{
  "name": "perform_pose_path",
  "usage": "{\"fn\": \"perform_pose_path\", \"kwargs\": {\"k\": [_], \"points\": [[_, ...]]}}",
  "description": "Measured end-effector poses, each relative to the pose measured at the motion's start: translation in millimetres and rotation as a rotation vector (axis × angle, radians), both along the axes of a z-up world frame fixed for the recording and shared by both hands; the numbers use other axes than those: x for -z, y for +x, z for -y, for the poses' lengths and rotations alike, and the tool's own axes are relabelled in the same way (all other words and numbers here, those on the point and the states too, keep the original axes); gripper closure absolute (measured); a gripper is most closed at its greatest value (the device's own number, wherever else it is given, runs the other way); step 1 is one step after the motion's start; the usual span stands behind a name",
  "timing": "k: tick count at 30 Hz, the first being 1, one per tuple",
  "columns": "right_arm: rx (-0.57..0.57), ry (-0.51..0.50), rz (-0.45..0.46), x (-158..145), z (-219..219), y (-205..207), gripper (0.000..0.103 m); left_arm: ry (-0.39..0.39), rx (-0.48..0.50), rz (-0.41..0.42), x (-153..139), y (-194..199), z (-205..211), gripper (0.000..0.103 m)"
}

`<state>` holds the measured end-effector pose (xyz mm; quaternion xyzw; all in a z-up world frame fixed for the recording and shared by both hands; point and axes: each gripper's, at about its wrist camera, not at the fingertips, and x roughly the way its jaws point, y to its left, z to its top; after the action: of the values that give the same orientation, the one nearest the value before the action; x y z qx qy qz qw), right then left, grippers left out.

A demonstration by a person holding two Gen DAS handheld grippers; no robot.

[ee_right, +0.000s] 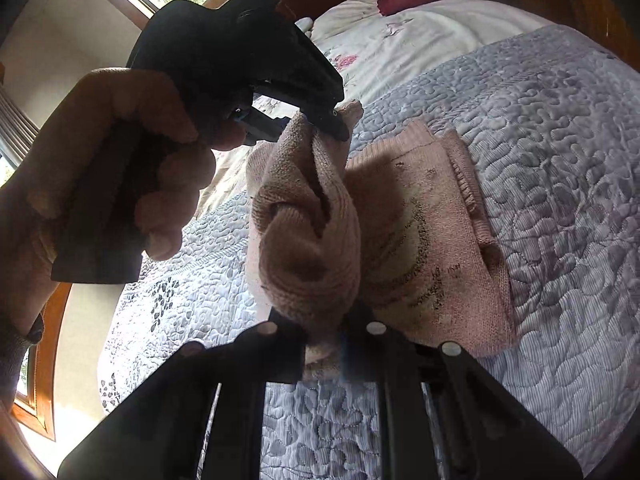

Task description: Fold small clothes

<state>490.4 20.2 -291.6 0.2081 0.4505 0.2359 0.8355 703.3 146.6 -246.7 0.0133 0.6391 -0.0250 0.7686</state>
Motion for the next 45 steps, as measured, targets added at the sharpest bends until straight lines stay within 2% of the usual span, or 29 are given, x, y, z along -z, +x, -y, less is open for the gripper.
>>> {"fn": "perform_pose_path", "kwargs": {"k": [13, 23, 34, 39, 45], "points": [[0.001, -0.011, -0.041, 14, 16, 3, 0.092, 0.066, 0.016, 0.030, 13, -5, 28, 0.081], [0.003, -0.015, -0.066, 21, 25, 6, 0.092, 0.088, 0.014, 0.034, 24, -2, 39, 0.080], [-0.003, 0.077, -0.171, 48, 48, 16, 0.092, 0.112, 0.014, 0.043, 41, -2, 54, 0.079], [-0.014, 0.156, -0.216, 56, 61, 19, 0.092, 0.091, -0.006, 0.069, 33, -5, 55, 0.079], [-0.059, 0.139, -0.218, 49, 62, 13, 0.092, 0.087, -0.006, 0.086, 32, -11, 64, 0.079]]}}
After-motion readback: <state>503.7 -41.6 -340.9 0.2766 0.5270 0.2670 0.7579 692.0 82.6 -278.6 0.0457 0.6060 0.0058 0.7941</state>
